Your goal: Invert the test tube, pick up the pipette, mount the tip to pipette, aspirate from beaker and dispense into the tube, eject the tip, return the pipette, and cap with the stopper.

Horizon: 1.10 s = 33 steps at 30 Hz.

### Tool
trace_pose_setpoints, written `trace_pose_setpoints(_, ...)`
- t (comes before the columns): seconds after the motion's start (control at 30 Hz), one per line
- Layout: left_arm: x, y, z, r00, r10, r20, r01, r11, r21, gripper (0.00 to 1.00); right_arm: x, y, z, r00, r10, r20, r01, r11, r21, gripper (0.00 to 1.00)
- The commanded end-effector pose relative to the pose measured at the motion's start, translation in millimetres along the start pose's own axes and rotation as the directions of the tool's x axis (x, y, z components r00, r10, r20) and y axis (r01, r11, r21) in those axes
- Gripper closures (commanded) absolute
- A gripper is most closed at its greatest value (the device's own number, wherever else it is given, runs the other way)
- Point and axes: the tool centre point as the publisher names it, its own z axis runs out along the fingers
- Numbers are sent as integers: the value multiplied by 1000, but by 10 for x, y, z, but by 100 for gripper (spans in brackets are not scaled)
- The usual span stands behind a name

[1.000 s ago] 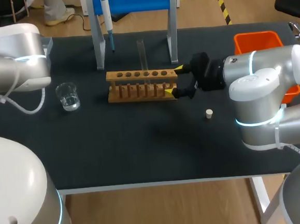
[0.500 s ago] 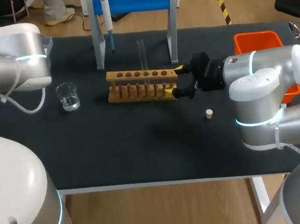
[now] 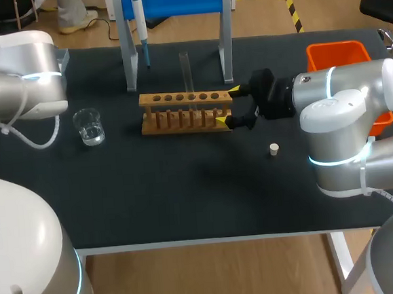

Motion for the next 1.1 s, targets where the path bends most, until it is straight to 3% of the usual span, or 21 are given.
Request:
trace_pose_setpoints(0.03,-17,-41,37,1000,1,-2,-1,1000,-13,70,-6,2,-7,1000,0,-3,0,1000,2,0)
trace_pose_setpoints(0.3,-12,-43,54,1000,5,-3,-5,1000,-17,76,-6,2,-7,1000,0,-3,0,1000,2,0)
trace_pose_setpoints(0.37,-12,-39,58,1000,5,-4,-5,1000,-18,84,-6,2,-7,1000,0,-3,0,1000,2,0)
trace_pose_setpoints(0.47,-12,-36,62,1000,5,-3,-5,1000,-21,89,-6,2,-7,1000,0,-3,0,1000,2,0)
trace_pose_setpoints(0.53,-13,-33,65,1000,5,-3,-5,1000,-21,100,-6,2,-7,1000,0,-3,0,1000,2,0)
trace_pose_setpoints(1.1,-20,-63,-13,1000,8,4,-8,1000,-9,100,-6,2,-7,1000,0,-3,0,1000,2,0)
